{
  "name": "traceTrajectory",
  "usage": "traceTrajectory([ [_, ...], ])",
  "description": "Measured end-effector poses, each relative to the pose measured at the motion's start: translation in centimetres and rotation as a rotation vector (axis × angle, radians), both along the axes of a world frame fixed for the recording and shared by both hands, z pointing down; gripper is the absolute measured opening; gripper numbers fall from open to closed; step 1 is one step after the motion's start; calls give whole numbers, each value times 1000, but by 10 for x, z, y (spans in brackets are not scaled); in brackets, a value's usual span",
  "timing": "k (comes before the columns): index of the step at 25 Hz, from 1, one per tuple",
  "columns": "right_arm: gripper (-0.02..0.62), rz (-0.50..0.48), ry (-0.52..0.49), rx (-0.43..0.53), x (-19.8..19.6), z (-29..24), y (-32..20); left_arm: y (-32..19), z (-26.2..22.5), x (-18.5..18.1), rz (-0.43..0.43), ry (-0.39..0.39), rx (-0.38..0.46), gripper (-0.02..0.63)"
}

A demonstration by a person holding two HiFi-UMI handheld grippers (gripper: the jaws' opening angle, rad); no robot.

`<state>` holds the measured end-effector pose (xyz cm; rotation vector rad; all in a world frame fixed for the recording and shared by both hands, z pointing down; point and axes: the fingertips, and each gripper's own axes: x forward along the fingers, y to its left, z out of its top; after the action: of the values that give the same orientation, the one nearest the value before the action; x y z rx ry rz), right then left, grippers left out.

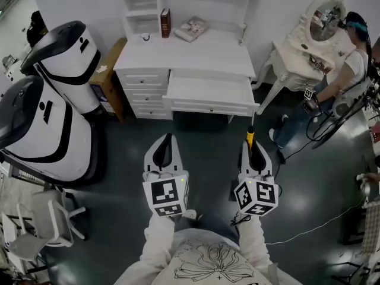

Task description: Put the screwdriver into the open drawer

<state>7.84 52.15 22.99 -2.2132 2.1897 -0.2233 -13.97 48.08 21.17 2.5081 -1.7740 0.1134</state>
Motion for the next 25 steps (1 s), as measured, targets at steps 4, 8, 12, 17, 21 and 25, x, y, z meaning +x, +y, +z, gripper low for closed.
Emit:
traceTrajectory([
  [4, 75, 5, 1, -19, -2, 7, -7, -9, 7, 0, 12, -7, -16, 5],
  [8, 75, 4, 8, -27, -3, 8, -20, -24, 9, -1, 8, -3, -22, 5],
  [12, 75, 0, 5, -37, 2, 16, -42, -46, 16, 3, 5, 5, -35, 5],
  [17, 75, -17, 3, -42, 15, 22, -88, -88, 20, 15, -10, 3, -34, 5],
  [21, 75, -34, -4, -46, 30, 28, -135, -131, 25, 28, -28, -2, -38, 5],
  [25, 75, -59, -15, -50, 49, 30, -194, -182, 27, 44, -54, -3, -50, 5],
])
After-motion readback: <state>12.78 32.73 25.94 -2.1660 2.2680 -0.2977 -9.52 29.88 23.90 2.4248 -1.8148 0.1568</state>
